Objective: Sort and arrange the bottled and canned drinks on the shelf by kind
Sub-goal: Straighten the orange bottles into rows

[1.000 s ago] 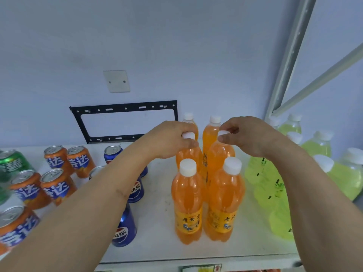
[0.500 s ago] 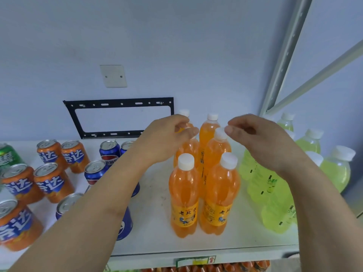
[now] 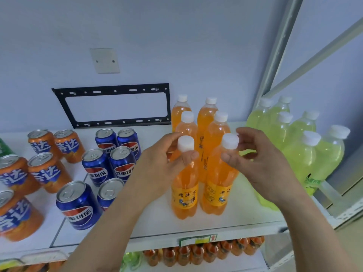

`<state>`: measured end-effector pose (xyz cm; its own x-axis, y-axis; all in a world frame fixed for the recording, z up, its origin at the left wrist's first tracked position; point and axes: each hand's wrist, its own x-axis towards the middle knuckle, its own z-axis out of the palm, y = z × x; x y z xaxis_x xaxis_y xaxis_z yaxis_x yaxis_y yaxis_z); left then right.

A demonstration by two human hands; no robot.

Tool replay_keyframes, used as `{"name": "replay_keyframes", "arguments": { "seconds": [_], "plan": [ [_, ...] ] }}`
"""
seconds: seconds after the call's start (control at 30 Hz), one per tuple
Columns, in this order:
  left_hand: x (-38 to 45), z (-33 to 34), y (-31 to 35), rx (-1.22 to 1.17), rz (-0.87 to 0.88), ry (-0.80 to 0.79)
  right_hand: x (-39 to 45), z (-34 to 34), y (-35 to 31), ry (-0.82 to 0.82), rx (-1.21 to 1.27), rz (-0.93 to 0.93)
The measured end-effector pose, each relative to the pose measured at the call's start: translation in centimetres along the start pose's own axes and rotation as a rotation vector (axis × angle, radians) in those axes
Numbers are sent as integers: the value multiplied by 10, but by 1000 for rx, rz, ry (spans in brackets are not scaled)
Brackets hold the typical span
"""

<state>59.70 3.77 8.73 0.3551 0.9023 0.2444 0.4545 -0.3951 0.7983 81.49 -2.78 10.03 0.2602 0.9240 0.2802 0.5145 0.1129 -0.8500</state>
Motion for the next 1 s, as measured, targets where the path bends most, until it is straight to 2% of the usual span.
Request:
{"name": "replay_keyframes", "arguments": {
  "seconds": [0.07,0.13,0.3,0.47,0.77,0.87,0.93,1.0],
  "plan": [
    [-13,17,-15,-108,-21,30,-18,13,24,39,50,53],
    [-28,36,-32,-206,-41,33,-36,32,50,-7,57,138],
    [-41,72,-74,-201,-134,5,-56,73,109,-81,-43,299],
    [-46,81,-94,-154,-166,-26,-59,83,125,-31,-152,253],
    [-53,86,-97,-165,-236,10,-61,75,131,-132,-137,200],
    [-66,89,-88,1,-291,-44,-61,75,132,-165,-150,204],
    [-82,92,-86,333,-260,-70,-64,73,129,-203,-257,204],
    [-97,92,-77,682,-230,-111,-69,68,124,-261,-483,198]
  ]
}}
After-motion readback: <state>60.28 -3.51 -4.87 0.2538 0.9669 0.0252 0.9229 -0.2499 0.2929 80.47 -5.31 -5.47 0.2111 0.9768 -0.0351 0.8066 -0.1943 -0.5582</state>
